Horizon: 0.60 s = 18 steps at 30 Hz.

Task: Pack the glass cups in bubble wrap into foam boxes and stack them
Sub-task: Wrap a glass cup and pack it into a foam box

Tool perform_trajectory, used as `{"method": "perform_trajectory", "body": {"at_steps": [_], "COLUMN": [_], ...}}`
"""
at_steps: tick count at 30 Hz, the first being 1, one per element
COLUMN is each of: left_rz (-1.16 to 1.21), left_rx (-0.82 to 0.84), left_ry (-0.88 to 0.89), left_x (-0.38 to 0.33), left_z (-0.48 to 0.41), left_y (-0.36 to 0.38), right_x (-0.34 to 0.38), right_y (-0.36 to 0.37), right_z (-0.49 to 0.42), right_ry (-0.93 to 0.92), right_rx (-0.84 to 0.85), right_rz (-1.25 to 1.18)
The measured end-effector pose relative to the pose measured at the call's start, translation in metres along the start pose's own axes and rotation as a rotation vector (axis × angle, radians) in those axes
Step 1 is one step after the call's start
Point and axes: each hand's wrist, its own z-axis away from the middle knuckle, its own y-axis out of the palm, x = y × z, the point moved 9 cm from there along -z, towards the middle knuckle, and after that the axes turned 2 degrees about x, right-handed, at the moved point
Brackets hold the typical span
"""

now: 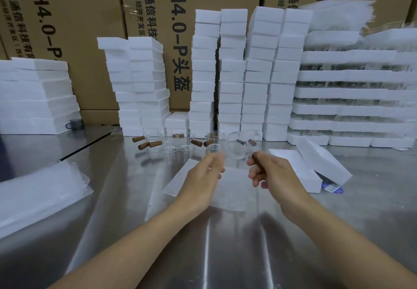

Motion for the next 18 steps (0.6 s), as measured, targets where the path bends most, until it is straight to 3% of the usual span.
{"method": "perform_trajectory", "body": {"at_steps": [3, 5, 10, 14, 18], "left_rz": [-0.62, -0.782, -0.795, -0.821, -0.821], "left_rx": [0.179, 0.244, 0.076, 0.139, 0.102], "left_ry": [0.097, 0.079, 0.113, 0.161, 0.178], "left_x": [0.008, 0.014, 0.0, 0.005, 0.006], "left_z": [0.004, 0.004, 0.001, 0.002, -0.003], "left_y": [0.014, 0.017, 0.002, 0.01, 0.007], "right_x": [-0.013, -0.021, -0.032, -0.034, -0.032], "right_y": [-0.02, -0.029, -0.035, -0.031, -0.023], "right_z": [-0.006, -0.009, -0.014, -0.014, -0.014], "right_ry": [0.089, 0.137, 0.184, 0.179, 0.166], "right_rx": [-0.104, -0.147, -0.189, -0.166, -0.122], "right_rz": [-0.139, -0.191, -0.205, -0.207, -0.184]}}
